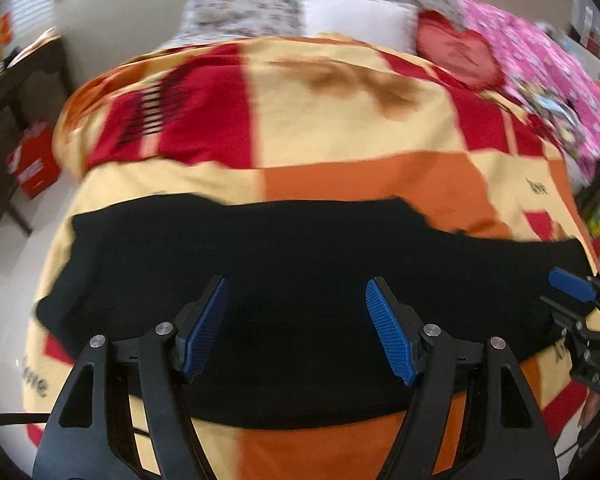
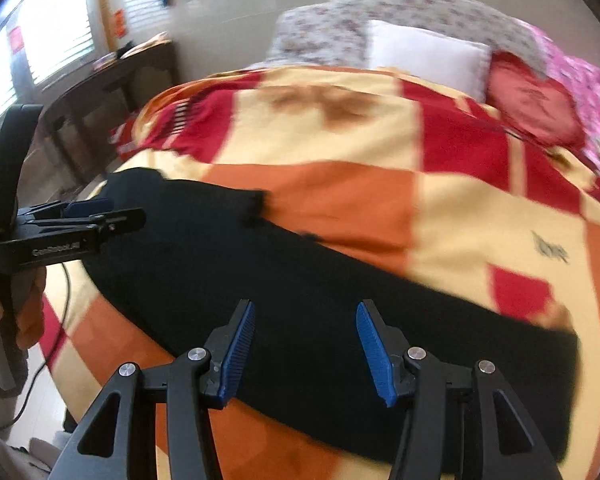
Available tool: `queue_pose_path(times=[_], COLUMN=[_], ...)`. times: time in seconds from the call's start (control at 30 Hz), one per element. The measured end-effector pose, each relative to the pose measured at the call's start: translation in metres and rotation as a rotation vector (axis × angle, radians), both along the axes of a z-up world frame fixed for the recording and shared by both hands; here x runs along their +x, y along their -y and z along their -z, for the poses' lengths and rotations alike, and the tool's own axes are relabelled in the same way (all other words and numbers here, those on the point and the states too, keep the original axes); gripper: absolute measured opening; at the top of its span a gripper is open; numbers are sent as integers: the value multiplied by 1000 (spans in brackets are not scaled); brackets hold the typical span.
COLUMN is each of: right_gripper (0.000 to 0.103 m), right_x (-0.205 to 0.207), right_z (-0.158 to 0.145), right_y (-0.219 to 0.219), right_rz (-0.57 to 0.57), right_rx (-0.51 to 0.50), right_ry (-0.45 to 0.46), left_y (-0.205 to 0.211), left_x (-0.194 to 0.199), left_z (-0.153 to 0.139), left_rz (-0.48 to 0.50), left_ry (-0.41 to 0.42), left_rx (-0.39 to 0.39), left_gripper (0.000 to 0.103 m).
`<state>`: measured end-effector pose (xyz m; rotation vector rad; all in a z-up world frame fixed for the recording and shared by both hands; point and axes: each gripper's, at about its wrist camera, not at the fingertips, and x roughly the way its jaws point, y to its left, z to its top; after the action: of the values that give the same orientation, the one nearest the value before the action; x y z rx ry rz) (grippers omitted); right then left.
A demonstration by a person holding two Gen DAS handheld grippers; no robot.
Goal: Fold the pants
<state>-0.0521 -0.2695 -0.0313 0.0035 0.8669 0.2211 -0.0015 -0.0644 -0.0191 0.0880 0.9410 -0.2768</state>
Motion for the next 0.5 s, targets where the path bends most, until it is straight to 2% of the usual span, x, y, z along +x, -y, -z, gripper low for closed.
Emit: queue_pose_path(times=[0.23,0.4,0.5], right_gripper=[51,51,52], right_x=[-53,-82,-94], right_z=[21,21,16], right_y=[100,147,163], right_rz=[241,332,381], right_rx=[73,177,191], right_ry=[-57,-34,-11], left_y=[90,165,210], left_x=[1,4,5], left_z=[4,5,5], left_rz=[226,420,523], left_ry=[-67,-131,-114], left_rx=[-26,-47,-32], left_gripper=[71,71,71])
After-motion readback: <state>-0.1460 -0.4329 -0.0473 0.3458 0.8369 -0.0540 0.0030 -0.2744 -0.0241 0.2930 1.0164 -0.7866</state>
